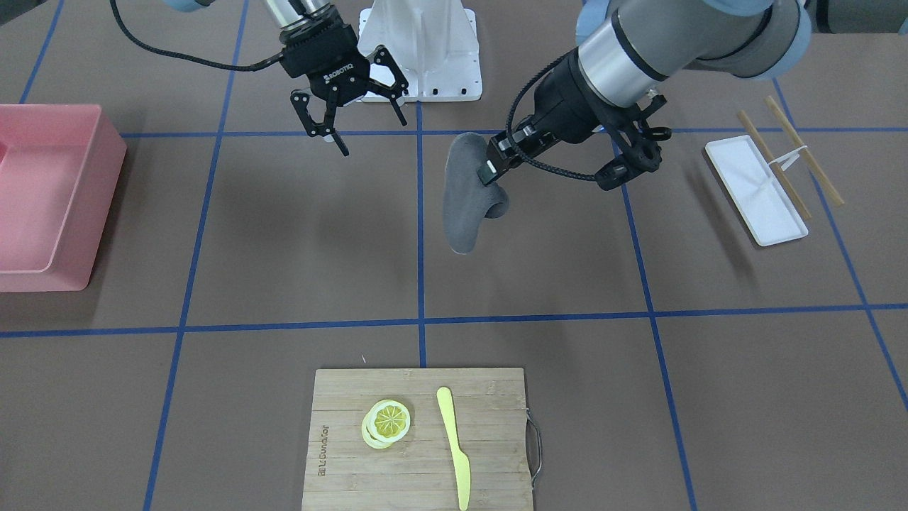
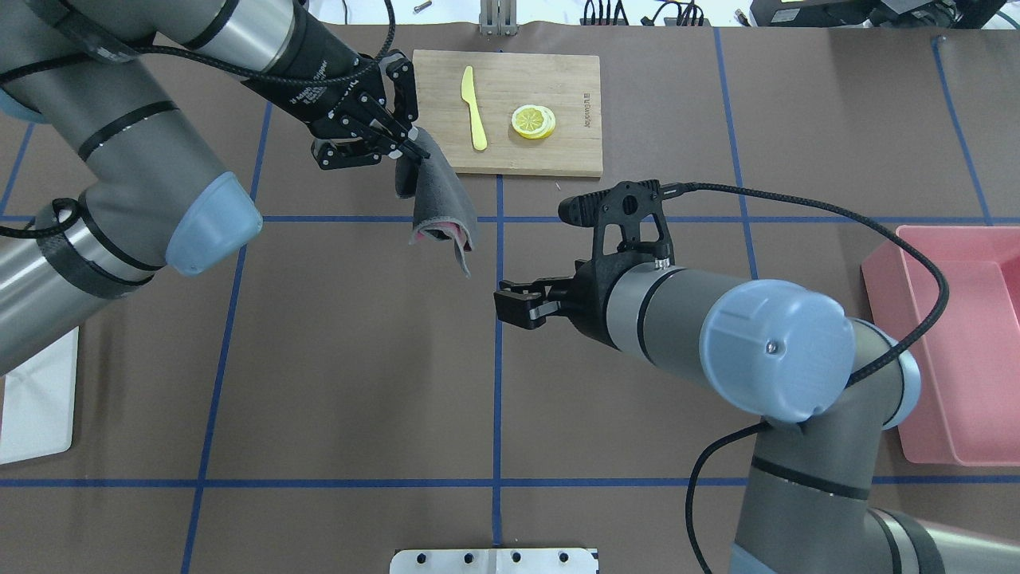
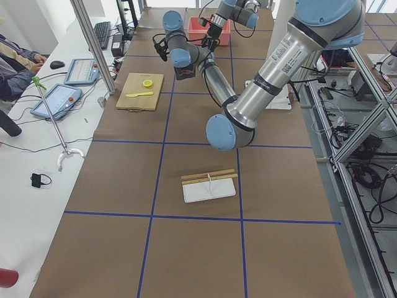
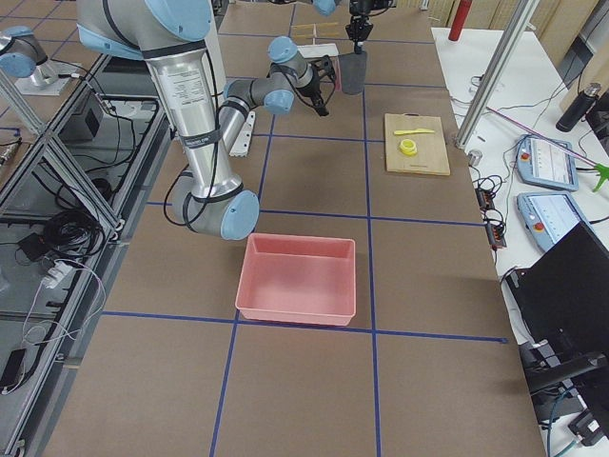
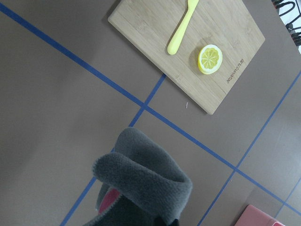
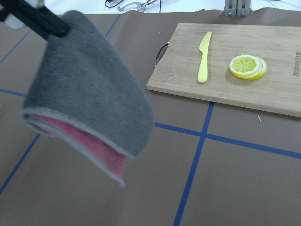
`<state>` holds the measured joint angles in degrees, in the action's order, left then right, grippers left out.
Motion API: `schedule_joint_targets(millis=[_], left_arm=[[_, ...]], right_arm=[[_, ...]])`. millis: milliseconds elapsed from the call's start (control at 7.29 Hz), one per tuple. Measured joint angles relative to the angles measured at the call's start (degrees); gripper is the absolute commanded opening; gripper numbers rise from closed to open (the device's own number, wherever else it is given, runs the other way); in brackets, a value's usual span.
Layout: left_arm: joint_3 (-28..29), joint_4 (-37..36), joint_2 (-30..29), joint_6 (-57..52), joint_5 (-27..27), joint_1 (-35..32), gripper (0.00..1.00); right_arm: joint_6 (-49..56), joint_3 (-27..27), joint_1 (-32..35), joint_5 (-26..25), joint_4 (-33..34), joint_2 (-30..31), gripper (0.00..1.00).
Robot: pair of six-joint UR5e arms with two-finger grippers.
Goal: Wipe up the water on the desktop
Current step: 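Grasp the hanging cloth with the right gripper while the left gripper releases it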
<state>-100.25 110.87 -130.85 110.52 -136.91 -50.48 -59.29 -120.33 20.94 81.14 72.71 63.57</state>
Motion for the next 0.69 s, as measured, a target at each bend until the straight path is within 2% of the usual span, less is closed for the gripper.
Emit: schedule_joint_targets(millis=[275,686], left_arm=[[-0.90,0.17,-0.45,2.73,0.49,1.55,0.00],[-3.47,0.22,-0.49,6.26,2.93,4.64,0.00]], right_arm=[[1.18,0.84,-2.62,-6.11,0.09,-1.82,1.00],[2.77,2.39,-4.72,-10.71,0.06,-3.37,1.00]])
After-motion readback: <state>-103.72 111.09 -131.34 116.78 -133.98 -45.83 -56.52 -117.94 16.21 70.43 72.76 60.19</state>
